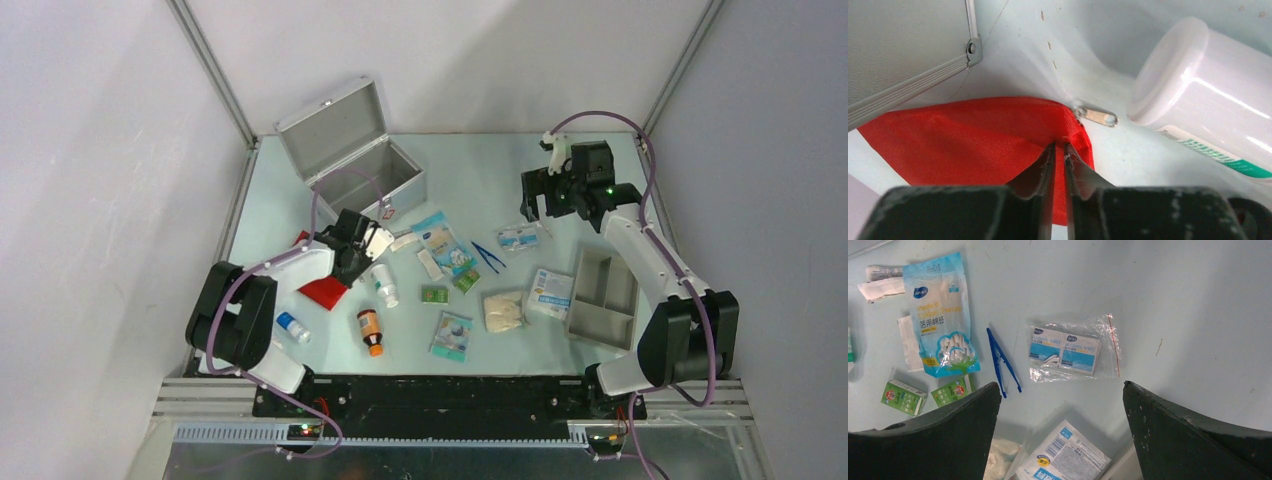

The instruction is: Organize the medicine kit

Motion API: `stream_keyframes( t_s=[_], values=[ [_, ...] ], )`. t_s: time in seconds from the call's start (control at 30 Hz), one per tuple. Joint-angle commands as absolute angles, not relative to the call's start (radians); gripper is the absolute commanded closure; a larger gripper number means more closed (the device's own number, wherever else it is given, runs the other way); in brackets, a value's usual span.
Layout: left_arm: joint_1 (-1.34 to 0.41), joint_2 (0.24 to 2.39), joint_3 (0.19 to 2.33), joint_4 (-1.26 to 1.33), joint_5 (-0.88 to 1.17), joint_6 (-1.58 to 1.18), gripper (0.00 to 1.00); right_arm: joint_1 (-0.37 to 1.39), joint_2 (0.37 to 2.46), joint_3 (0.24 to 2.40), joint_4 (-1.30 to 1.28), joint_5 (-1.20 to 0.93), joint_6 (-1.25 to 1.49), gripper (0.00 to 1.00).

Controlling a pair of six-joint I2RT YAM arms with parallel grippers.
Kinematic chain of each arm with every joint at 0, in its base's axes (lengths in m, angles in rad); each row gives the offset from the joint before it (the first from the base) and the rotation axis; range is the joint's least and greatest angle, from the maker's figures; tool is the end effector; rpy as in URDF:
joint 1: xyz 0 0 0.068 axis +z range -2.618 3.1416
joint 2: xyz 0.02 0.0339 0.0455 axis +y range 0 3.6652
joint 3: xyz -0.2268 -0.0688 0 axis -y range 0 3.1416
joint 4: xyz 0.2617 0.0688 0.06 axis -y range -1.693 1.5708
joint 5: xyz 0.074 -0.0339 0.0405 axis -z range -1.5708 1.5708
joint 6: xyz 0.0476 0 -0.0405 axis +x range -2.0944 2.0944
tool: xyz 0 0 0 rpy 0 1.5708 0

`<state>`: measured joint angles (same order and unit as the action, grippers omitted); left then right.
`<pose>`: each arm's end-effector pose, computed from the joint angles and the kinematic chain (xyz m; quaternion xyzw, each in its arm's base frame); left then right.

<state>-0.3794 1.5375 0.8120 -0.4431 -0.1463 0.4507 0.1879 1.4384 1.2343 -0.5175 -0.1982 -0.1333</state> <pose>0.2770 -0.1030 0.1000 0.3807 0.9001 0.0787 0.1965 0.3412 0.0744 0.2643 -0.1852 0.8885 0.1013 0.4073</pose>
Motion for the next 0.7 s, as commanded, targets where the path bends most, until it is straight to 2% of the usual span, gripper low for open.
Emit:
stream_keyframes(
  t_s=[0.0,0.03,0.07,0.3,0.33,0.37,0.4,0.47,0.67],
  values=[
    [-0.377,1.544,0.839,-0.434,-0.123,0.511,0.92,0.193,1.452,1.257,-0.484,-0.234,-0.143,0.05],
    [-0.372,1.535,0.842,-0.448,-0.122,0.519,0.98,0.195,1.456,1.261,-0.489,-0.236,-0.143,0.05],
    [-0.367,1.524,0.847,-0.460,-0.114,0.521,0.99,0.196,1.458,1.270,-0.492,-0.244,-0.144,0.05],
    [-0.268,1.272,0.873,-0.588,0.098,0.552,0.99,0.197,1.490,1.320,-0.519,-0.300,-0.152,0.07],
    [-0.268,1.258,0.873,-0.587,0.103,0.521,0.83,0.198,1.494,1.324,-0.517,-0.307,-0.143,0.07],
    [-0.271,1.260,0.881,-0.587,0.100,0.498,0.72,0.199,1.501,1.327,-0.511,-0.311,-0.138,0.07],
    [-0.275,1.285,0.889,-0.580,0.087,0.439,0.53,0.200,1.505,1.329,-0.509,-0.314,-0.130,0.07],
    [-0.316,1.347,0.927,-0.570,-0.029,0.336,0.42,0.207,1.515,1.339,-0.506,-0.318,-0.125,0.07],
    [-0.414,1.486,1.001,-0.563,-0.312,0.096,0.29,0.212,1.526,1.365,-0.517,-0.296,-0.135,0.08]
  ],
)
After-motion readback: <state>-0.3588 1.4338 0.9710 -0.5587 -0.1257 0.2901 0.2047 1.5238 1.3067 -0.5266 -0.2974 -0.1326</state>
